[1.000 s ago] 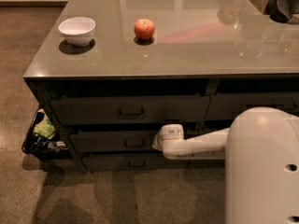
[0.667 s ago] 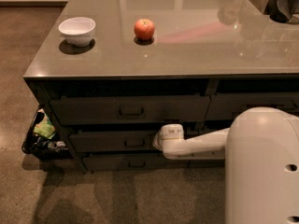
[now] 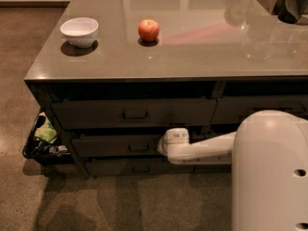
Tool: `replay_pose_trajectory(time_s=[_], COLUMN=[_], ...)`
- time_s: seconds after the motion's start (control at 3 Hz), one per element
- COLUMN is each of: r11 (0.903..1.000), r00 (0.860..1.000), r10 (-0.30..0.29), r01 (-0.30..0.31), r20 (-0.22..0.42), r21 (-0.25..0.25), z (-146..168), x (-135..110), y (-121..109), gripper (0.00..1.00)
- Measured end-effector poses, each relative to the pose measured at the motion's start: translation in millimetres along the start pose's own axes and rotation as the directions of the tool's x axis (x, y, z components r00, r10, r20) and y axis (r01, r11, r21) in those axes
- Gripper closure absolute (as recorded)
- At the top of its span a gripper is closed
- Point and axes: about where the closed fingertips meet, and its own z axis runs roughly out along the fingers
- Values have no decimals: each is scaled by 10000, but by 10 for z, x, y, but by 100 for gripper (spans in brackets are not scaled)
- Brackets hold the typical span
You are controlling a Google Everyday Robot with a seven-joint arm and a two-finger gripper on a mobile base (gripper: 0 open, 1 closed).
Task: Open middle drawer
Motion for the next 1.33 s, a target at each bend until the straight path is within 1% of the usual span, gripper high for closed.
replay_pose_trajectory(time_s=[0.33,1.0,1.33], r11=[10000,10000,9997], r00=[9999,9999,9997], r10=[58,68,169], r01=[-58,-69,-173], r20=[-106,-121,-203], r21=[-38,-52,-190], z=[-8,-58,-112], x=[65,60,176], y=[26,12,132], gripper=[100,100,100])
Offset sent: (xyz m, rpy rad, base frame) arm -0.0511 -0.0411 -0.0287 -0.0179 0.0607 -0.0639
